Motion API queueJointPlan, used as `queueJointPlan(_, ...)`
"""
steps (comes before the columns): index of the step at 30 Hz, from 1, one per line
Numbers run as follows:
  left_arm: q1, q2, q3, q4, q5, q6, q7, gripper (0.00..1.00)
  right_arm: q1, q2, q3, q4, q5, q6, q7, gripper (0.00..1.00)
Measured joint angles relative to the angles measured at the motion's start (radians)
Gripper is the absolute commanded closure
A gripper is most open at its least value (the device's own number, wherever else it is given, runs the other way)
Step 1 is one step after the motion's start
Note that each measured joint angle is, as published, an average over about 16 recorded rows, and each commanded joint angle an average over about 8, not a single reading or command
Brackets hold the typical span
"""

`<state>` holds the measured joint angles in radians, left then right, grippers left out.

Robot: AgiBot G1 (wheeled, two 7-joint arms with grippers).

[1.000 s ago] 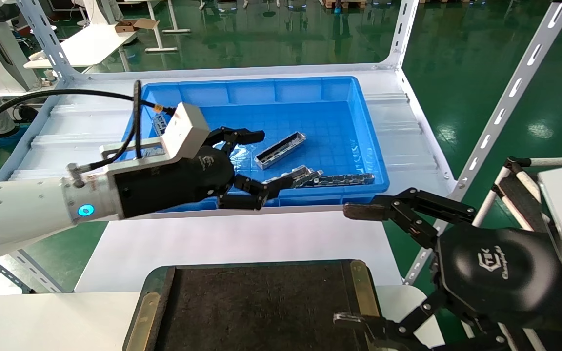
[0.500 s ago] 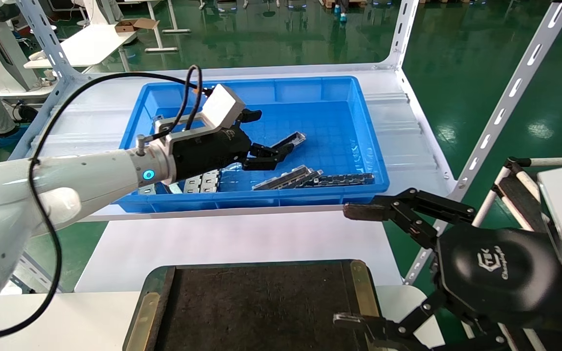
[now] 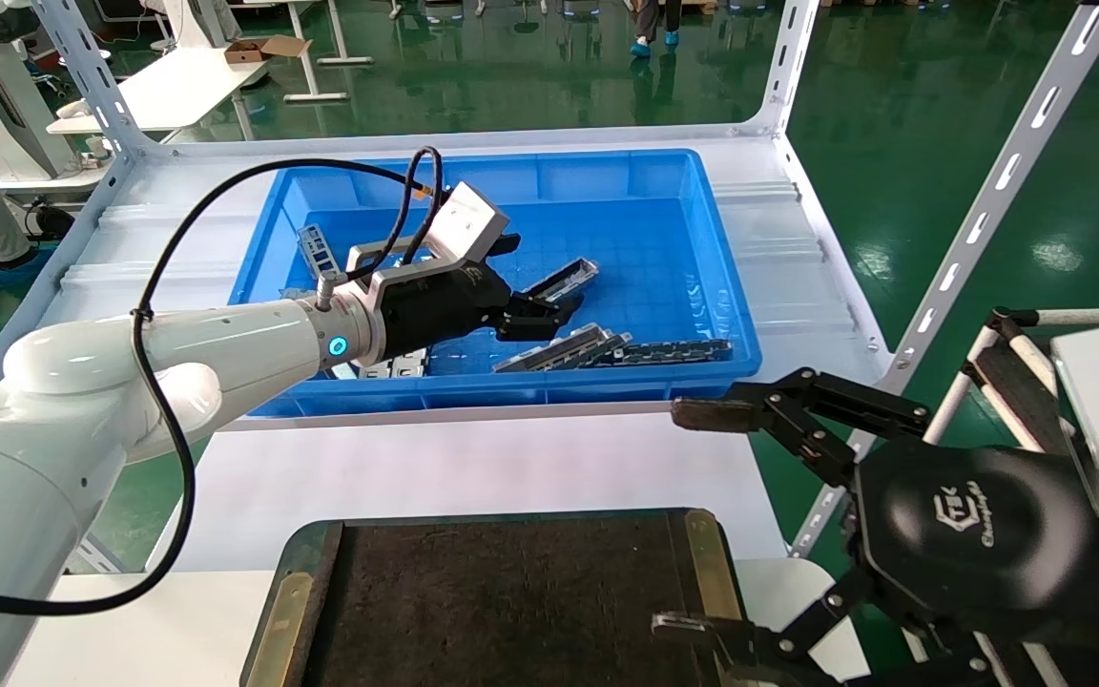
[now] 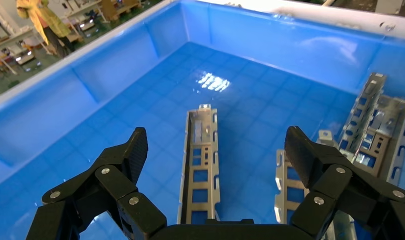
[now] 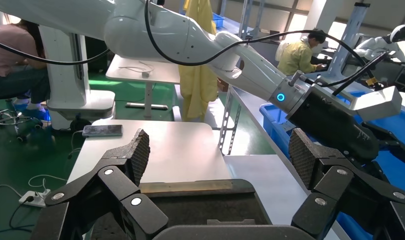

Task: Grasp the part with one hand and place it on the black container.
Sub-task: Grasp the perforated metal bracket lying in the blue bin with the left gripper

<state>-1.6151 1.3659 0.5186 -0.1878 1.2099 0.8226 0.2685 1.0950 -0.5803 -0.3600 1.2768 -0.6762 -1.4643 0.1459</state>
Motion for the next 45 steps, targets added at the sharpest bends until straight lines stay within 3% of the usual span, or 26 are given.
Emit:
queueJointPlan(5, 0.014, 0.002, 0.032, -0.012, -0.020, -0.035, -0.019, 0.00, 0.000, 0.000, 0.000, 0.000, 0.000, 0.000, 0.000, 0.00)
queueJointPlan(6, 0.017, 0.002, 0.038, -0.014, -0.025, -0.043, -0.023, 0.00, 0.000, 0.000, 0.000, 0.000, 0.000, 0.000, 0.000, 0.03)
queueJointPlan(7, 0.019, 0.002, 0.045, -0.017, -0.029, -0.050, -0.027, 0.01, 0.000, 0.000, 0.000, 0.000, 0.000, 0.000, 0.000, 0.13)
queueJointPlan(9, 0.024, 0.002, 0.058, -0.022, -0.039, -0.065, -0.035, 0.17, 0.000, 0.000, 0.000, 0.000, 0.000, 0.000, 0.000, 0.38)
queueJointPlan(13, 0.033, 0.001, 0.083, -0.029, -0.057, -0.091, -0.046, 0.67, 0.000, 0.000, 0.000, 0.000, 0.000, 0.000, 0.000, 0.88)
queueJointPlan(14, 0.034, 0.001, 0.089, -0.031, -0.062, -0.097, -0.048, 0.80, 0.000, 0.000, 0.000, 0.000, 0.000, 0.000, 0.000, 0.97)
queueJointPlan(15, 0.036, 0.000, 0.095, -0.032, -0.067, -0.102, -0.050, 0.91, 0.000, 0.000, 0.000, 0.000, 0.000, 0.000, 0.000, 1.00)
queueJointPlan(17, 0.039, 0.000, 0.106, -0.033, -0.077, -0.113, -0.052, 1.00, 0.000, 0.000, 0.000, 0.000, 0.000, 0.000, 0.000, 1.00)
queueJointPlan(45, 0.074, -0.003, 0.221, -0.040, -0.223, -0.174, -0.047, 1.00, 0.000, 0.000, -0.001, 0.000, 0.000, 0.000, 0.000, 1.00)
